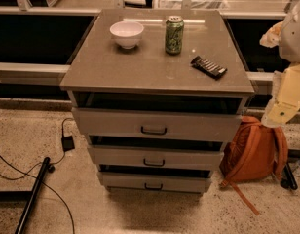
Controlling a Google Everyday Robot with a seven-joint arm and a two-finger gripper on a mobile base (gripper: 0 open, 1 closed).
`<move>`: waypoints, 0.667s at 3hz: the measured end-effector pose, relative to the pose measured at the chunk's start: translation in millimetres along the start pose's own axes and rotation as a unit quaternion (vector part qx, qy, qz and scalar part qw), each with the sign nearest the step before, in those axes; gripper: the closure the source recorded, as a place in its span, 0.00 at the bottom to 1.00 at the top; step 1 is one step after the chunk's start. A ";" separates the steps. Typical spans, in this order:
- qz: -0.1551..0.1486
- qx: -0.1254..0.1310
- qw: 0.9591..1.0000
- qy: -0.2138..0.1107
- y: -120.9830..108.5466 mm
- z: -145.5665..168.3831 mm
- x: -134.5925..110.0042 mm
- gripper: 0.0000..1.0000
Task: Open bottom drawer
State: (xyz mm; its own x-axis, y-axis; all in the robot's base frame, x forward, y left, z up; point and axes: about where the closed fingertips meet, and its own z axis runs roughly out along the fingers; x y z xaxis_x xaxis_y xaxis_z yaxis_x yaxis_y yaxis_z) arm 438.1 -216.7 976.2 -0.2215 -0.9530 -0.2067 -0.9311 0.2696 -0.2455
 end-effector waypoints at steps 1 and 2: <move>0.000 0.000 1.000 0.000 0.0 0.0 0.0 0.00; -0.004 0.004 1.000 -0.012 -0.6 -5.6 -2.3 0.00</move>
Offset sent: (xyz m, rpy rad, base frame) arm -0.0018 0.0012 0.0078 0.0410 -0.0097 0.0267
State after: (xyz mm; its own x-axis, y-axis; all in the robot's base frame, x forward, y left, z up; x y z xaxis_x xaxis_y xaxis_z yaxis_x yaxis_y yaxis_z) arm 437.6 -215.4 982.0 -0.2077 -0.9515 -0.2269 -0.9304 0.2638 -0.2544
